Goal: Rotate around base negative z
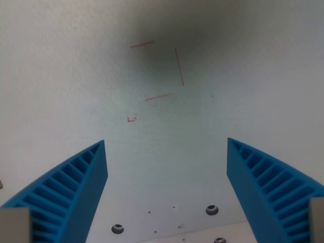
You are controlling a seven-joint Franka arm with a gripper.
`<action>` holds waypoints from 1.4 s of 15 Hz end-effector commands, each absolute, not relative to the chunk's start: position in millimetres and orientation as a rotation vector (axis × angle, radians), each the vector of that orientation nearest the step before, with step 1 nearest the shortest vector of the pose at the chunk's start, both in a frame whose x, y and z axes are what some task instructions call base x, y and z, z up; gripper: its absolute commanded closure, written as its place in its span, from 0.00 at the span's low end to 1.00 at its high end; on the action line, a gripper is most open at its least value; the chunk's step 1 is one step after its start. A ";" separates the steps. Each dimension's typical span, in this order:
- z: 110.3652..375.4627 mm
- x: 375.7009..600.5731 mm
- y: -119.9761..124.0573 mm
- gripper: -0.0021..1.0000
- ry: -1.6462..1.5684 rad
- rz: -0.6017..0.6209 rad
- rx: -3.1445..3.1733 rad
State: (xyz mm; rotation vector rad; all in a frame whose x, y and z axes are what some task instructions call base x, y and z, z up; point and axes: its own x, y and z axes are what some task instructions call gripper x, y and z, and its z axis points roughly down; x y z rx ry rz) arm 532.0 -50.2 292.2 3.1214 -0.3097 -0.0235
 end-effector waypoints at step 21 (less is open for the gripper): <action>294.1 532.0 -50.2 0.00 -0.891 -0.020 3.012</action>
